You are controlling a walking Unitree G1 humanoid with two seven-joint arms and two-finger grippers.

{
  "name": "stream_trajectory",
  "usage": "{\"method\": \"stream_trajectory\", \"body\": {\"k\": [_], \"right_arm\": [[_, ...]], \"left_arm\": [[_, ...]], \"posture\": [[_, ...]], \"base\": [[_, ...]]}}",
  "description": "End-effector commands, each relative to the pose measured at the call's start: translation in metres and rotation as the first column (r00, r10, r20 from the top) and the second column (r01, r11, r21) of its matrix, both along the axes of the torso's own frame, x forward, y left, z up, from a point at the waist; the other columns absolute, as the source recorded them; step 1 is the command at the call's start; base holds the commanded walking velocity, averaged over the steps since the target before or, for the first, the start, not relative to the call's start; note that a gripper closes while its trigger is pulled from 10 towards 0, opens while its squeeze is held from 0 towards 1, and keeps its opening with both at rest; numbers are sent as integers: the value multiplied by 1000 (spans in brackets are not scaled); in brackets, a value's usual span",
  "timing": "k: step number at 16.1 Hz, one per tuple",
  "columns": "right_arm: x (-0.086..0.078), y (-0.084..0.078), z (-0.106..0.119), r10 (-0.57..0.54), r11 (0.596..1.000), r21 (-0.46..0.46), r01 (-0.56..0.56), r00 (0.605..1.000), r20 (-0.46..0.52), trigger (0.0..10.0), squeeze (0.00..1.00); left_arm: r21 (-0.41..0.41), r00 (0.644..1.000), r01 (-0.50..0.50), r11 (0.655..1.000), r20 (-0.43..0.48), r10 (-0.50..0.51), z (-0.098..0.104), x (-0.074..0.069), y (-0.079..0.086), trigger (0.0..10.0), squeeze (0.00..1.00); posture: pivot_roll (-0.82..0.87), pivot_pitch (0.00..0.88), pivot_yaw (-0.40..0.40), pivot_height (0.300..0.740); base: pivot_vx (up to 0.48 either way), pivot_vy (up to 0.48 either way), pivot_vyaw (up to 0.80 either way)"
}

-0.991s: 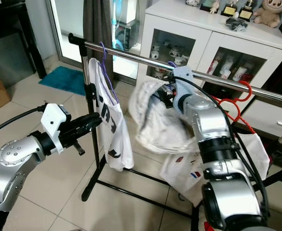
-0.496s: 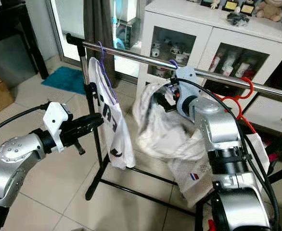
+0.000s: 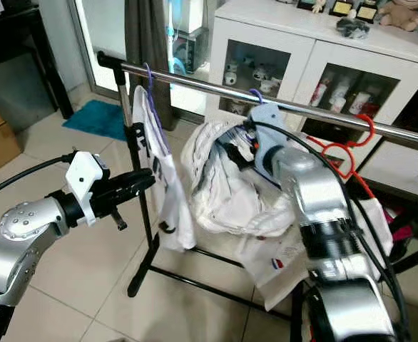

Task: Hang hanger

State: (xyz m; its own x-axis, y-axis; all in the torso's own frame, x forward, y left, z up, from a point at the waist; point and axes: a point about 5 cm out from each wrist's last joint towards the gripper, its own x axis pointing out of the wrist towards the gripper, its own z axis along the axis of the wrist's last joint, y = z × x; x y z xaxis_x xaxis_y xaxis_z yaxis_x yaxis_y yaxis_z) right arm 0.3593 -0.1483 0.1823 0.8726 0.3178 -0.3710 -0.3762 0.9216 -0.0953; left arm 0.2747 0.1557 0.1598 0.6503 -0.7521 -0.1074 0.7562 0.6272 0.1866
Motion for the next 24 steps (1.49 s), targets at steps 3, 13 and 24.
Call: {"method": "stream_trajectory", "body": {"k": [3,13,24], "right_arm": [[15,-2,-6,-61,997,36,62,997,-37,10000,0],[32,-2,-19,-91,995,-46,90,995,-35,10000,0],[22,-11,-9,9,978,209,-12,1000,12,10000,0]], "left_arm": [[4,1000,13,1000,1,-13,1,0,-3,10000,0],[5,1000,14,1000,-5,-14,1,0,-3,10000,0],[6,1000,5,1000,-6,-5,1,-1,-1,10000,0]], "posture": [[-74,0,-60,740],[-76,0,-62,740],[-67,0,-62,740]], "base": [[0,0,0],[0,0,0],[0,0,0]]}}
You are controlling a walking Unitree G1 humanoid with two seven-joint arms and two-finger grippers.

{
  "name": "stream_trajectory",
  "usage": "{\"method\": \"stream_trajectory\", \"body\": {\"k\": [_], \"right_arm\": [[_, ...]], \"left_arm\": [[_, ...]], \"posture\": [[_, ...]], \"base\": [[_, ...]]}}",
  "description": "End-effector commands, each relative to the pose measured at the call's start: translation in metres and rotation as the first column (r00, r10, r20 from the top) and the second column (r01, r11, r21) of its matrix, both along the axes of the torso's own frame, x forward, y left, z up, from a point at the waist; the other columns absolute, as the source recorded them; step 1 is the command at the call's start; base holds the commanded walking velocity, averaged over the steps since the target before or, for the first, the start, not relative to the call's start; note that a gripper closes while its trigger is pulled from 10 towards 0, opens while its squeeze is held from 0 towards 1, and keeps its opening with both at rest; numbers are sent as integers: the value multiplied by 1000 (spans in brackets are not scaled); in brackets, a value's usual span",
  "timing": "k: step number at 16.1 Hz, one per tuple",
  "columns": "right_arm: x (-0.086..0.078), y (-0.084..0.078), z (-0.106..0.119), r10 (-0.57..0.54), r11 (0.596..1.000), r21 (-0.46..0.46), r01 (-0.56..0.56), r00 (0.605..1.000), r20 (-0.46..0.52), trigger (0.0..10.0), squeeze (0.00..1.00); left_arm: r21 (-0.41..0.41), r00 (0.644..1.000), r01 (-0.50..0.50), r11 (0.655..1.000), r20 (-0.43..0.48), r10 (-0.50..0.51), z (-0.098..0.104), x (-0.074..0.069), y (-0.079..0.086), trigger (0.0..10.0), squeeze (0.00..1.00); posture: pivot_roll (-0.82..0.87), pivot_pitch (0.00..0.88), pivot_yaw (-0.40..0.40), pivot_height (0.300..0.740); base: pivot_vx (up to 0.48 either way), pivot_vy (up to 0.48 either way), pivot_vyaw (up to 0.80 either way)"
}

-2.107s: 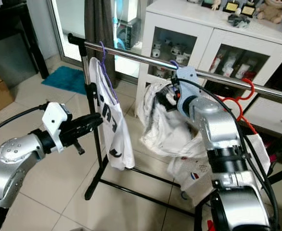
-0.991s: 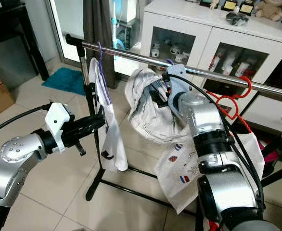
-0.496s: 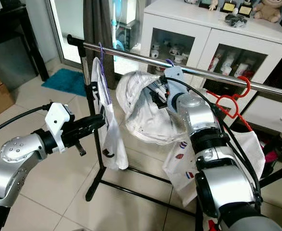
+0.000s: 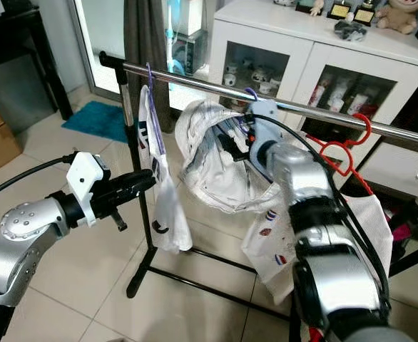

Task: Hang hanger

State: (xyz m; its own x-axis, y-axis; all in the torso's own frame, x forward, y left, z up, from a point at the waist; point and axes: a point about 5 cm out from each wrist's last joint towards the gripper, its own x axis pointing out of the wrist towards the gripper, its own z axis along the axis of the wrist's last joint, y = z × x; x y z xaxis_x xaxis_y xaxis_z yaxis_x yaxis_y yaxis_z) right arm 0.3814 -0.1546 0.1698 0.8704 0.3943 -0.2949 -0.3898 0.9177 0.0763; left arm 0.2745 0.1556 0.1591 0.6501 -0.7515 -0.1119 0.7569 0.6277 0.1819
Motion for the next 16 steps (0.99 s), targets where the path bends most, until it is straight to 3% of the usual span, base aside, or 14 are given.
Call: {"method": "stream_trajectory", "body": {"k": [1,3,4,8,11,16], "right_arm": [[-4,-10,7,-7,999,53,6,1000,9,10000,0],[-8,-15,10,-26,994,105,24,999,19,10000,0],[-11,-18,11,-31,996,86,28,999,39,10000,0],[-14,-10,10,6,993,-114,6,995,100,10000,0],[-4,-7,2,-129,972,-188,141,989,77,10000,0],[-4,13,-10,-109,963,-244,113,994,33,10000,0]], "left_arm": [[7,1000,5,1000,0,-5,1,-1,0,10000,0],[7,1000,2,1000,-1,-2,0,0,0,10000,0],[6,1000,2,1000,-1,-2,-1,0,0,10000,0],[11,1000,9,1000,-5,-9,-2,1,-1,10000,0],[11,1000,12,1000,-4,-12,-3,1,-2,10000,0],[10,1000,9,1000,2,-9,-2,2,-3,10000,0]], "posture": [[-71,0,-59,740],[-74,0,-55,740],[-77,0,-51,740],[-82,0,-47,740],[-82,0,-50,740],[-76,0,-60,740]], "base": [[0,0,0],[0,0,0],[0,0,0],[0,0,0],[0,0,0],[0,0,0]]}}
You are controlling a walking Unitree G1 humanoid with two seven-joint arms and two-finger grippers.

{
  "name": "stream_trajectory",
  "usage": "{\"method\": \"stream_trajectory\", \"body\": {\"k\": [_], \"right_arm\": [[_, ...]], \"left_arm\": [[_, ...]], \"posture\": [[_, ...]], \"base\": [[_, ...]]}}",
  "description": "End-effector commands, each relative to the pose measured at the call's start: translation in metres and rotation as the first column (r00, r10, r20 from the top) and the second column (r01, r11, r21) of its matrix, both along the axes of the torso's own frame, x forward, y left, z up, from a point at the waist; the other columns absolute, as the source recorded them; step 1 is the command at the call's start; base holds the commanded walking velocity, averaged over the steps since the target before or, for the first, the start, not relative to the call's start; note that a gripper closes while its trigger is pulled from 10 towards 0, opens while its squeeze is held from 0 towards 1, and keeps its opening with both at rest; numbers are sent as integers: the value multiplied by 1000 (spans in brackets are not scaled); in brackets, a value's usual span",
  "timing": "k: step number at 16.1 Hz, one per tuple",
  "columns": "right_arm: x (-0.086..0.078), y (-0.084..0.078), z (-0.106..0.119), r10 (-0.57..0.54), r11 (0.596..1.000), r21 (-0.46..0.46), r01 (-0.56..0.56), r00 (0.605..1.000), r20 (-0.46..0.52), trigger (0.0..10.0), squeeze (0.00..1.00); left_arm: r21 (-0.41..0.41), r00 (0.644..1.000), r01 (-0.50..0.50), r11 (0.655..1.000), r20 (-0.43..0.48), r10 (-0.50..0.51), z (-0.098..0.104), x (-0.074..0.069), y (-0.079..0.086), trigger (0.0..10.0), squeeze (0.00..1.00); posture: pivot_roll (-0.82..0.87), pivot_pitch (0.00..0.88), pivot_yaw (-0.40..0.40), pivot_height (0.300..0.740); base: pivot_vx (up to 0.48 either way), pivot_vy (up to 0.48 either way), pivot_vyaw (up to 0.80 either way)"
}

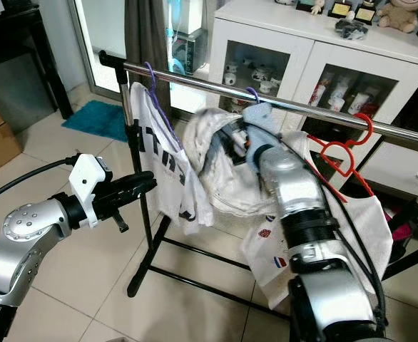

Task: Hang hanger

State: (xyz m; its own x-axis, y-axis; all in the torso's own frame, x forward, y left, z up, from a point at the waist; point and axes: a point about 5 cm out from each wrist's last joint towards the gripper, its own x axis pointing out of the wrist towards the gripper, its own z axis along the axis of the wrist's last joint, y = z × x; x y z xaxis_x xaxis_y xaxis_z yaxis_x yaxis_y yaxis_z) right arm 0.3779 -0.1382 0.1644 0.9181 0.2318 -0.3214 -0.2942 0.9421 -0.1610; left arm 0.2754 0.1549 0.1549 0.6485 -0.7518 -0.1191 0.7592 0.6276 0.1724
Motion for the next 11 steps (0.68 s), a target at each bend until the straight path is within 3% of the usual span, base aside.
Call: {"method": "stream_trajectory", "body": {"k": [1,5,8,11], "right_arm": [[0,-1,-10,-18,999,-34,16,998,-62,10000,0],[2,0,-12,-55,994,-95,50,997,-54,10000,0],[5,-8,4,-131,989,-59,136,989,75,10000,0],[-1,-13,15,-126,991,-27,131,980,156,10000,0]], "left_arm": [[12,1000,10,1000,13,-10,2,1,-3,10000,0],[17,1000,12,1000,11,-12,1,1,-3,10000,0],[13,1000,7,1000,16,-7,2,2,-4,10000,0],[-1,1000,-18,1000,23,18,3,5,-3,10000,0]], "posture": [[-77,0,-62,740],[-78,0,-64,740],[-73,0,-72,740],[-72,0,-75,740]], "base": [[0,0,0],[0,0,0],[0,0,0],[0,0,0]]}}
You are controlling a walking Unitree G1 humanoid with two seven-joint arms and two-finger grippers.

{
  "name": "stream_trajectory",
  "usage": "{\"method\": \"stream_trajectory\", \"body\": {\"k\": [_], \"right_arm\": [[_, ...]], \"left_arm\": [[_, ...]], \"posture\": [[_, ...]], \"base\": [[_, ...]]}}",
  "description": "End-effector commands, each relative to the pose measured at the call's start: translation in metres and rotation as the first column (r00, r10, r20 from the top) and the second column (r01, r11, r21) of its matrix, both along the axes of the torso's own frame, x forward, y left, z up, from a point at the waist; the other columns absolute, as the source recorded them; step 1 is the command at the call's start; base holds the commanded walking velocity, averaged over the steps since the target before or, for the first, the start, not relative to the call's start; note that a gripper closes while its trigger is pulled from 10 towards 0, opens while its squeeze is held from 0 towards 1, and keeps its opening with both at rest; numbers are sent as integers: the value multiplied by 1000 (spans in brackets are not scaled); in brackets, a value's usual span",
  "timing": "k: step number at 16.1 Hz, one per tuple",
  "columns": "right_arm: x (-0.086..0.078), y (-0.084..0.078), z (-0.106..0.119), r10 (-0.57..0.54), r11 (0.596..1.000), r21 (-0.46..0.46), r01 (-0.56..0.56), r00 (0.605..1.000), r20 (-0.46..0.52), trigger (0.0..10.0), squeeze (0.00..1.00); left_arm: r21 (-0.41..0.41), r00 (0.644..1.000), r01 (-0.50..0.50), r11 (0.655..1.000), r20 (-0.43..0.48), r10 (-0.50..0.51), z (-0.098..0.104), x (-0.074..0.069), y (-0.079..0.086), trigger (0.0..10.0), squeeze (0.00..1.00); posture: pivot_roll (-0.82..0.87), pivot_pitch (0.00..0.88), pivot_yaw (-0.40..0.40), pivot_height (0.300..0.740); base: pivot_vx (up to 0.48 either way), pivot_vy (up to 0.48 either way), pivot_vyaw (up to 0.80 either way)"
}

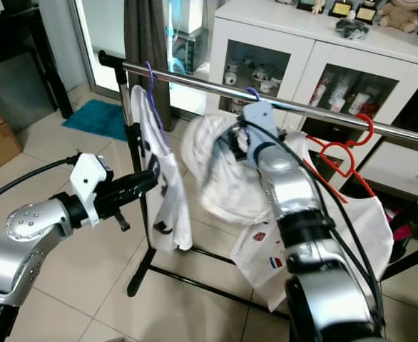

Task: Hang hanger

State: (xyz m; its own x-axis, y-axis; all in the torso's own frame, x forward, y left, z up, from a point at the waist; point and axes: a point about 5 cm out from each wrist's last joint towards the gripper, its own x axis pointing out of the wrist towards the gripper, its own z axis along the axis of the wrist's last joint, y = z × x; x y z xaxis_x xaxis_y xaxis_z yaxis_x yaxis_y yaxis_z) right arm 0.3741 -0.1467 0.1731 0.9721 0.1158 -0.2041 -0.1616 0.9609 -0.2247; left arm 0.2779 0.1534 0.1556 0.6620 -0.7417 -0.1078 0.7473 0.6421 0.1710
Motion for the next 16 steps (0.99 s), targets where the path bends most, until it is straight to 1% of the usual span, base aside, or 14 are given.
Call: {"method": "stream_trajectory", "body": {"k": [1,4,7,10,12,16], "right_arm": [[-3,-3,8,7,1000,3,-7,999,36,10000,0],[-15,0,4,46,999,-3,-46,999,8,10000,0],[-19,-2,-2,49,999,-5,-49,998,-31,10000,0],[-14,2,-3,53,998,17,-52,997,-50,10000,0],[-6,8,-9,66,997,48,-62,993,-95,10000,0],[10,18,-12,89,992,103,-76,988,-129,10000,0]], "left_arm": [[10,1000,-3,1000,14,3,3,3,-1,10000,0],[8,1000,-5,1000,9,4,2,4,-1,10000,0],[6,1000,-4,1000,6,4,2,5,-2,10000,0],[4,1000,-1,1000,7,1,3,6,-3,10000,0],[-1,1000,0,1000,7,0,3,6,-3,10000,0],[-6,1000,-5,1000,3,5,2,5,-4,10000,0]], "posture": [[-75,0,-72,740],[-84,0,-60,740],[-96,0,-44,740],[-96,0,-44,740],[-95,0,-48,740],[-89,0,-61,740]], "base": [[0,0,0],[0,0,0],[0,0,0],[0,0,0],[0,0,0],[0,0,0]]}}
